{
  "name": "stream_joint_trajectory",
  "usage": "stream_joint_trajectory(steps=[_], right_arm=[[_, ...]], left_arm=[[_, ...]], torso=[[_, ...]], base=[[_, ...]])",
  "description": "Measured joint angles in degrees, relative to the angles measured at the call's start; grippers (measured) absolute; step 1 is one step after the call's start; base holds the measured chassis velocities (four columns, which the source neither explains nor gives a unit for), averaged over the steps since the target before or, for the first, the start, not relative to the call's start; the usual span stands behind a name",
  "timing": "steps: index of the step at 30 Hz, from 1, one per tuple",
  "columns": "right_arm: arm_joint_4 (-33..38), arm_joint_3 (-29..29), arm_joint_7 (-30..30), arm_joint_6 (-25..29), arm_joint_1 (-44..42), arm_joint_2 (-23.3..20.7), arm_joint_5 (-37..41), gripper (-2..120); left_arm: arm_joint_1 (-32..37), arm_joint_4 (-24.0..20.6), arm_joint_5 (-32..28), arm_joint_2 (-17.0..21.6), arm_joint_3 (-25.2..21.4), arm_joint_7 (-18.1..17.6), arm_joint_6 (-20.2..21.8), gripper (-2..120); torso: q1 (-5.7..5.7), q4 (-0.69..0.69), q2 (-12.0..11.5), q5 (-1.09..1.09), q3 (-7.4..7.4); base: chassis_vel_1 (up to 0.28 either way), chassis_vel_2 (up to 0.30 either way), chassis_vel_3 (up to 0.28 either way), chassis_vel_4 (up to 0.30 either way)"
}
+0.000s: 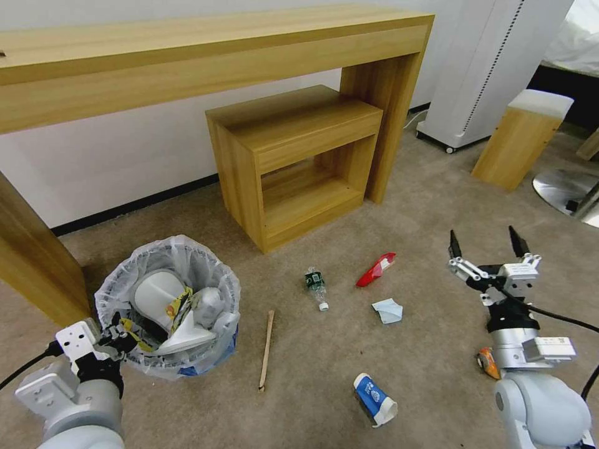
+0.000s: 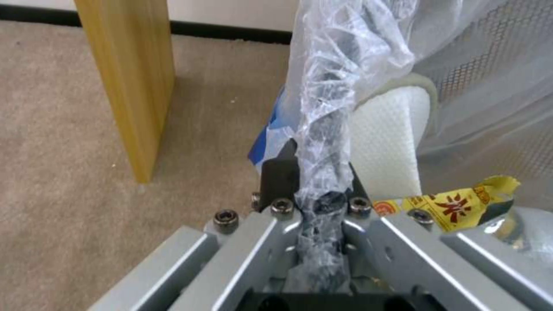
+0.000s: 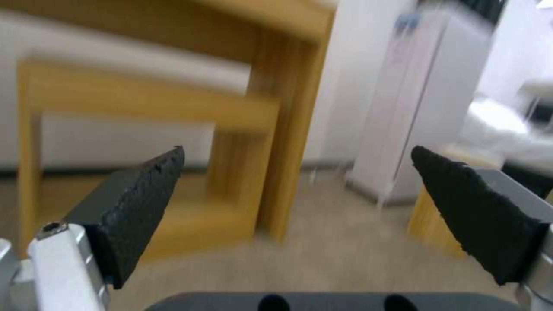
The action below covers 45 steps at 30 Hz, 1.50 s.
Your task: Pick up the trash bin and place the garbage on the floor into it.
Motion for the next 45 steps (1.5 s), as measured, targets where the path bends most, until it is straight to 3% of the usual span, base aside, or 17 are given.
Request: stream_joint_trajectory(steps=[2,3,4,6,7,11,15,18,21,29,40,45], right_arm=[[0.0,-2.45,1.15,-7.96,0.03,-3.96,1.13,100],[0.0,-2.45,1.15,-7.96,0.03,-3.96,1.13,100],[0.03,-3.53,1.74,-11.43,0.2,-5.94,2.09,100],[0.44,-6.78,4.31,-21.61,0.95,-11.34,6.96,100],[0.44,-6.78,4.31,-21.61,0.95,-11.34,6.96,100],[-0.42,-13.66,7.6,-36.12,3.17,-17.04,20.85,100],[-3.38,-18.72,8.86,-41.52,4.92,-17.11,25.78,100],[-4.93,-20.89,10.42,-42.65,5.55,-16.39,27.17,100],[-10.45,-26.42,15.98,-43.38,7.08,-14.01,31.25,100],[-16.64,-31.95,17.22,-43.07,7.16,-12.61,32.82,100],[-19.03,-32.3,17.92,-42.62,6.11,-13.6,30.19,100],[-21.69,-32.67,17.43,-42.55,6.61,-13.1,28.54,84]], left_arm=[[0.61,0.0,-0.14,0.2,-0.19,0.0,0.04,1],[0.61,0.0,-0.14,0.2,-0.19,0.0,0.04,1],[0.77,0.0,-0.15,0.28,-0.26,0.0,0.07,1],[1.06,0.0,-0.16,0.39,-0.3,-0.03,0.24,1],[1.06,0.0,-0.16,0.39,-0.3,-0.03,0.24,1],[1.5,0.0,-0.06,0.29,0.06,-0.08,0.3,1],[1.49,0.0,-0.05,0.32,0.03,-0.07,0.33,1],[1.49,0.0,-0.06,0.4,-0.04,-0.07,0.33,1],[1.43,0.0,-0.11,0.58,-0.17,-0.08,0.33,1],[0.73,0.0,-0.12,0.68,-0.15,-0.08,0.33,1],[0.11,0.0,-0.14,0.35,0.15,-0.08,0.34,1],[0.3,0.0,-0.14,0.31,0.16,-0.08,0.3,1]], torso=[[0.0,0.0,0.0,0.0,0.0],[0.0,0.0,0.0,0.0,0.0],[0.0,0.0,0.0,0.01,0.0],[0.0,0.01,0.0,-0.02,0.0],[0.0,0.01,0.0,-0.02,0.0],[0.0,0.01,0.0,-0.02,0.0],[0.0,0.01,0.0,-0.01,0.0],[0.0,0.0,0.0,-0.01,0.0],[0.0,0.01,0.0,0.0,0.0],[0.0,0.01,0.0,-0.01,0.0],[0.0,0.0,0.0,-0.01,0.0],[0.0,0.0,0.0,-0.01,0.0]], base=[[0.0,0.0,0.0,0.0],[0.0,0.0,0.0,0.0],[0.0,0.0,0.0,0.0],[0.0,0.0,0.0,0.0],[0.0,0.0,0.0,0.0],[0.0,0.0,0.0,0.0],[0.0,0.0,0.0,0.0],[0.0,0.0,0.0,0.0],[0.0,0.0,0.0,0.0],[0.0,0.0,0.0,0.0],[0.0,0.0,0.0,0.0],[0.0,0.0,0.0,0.0]])
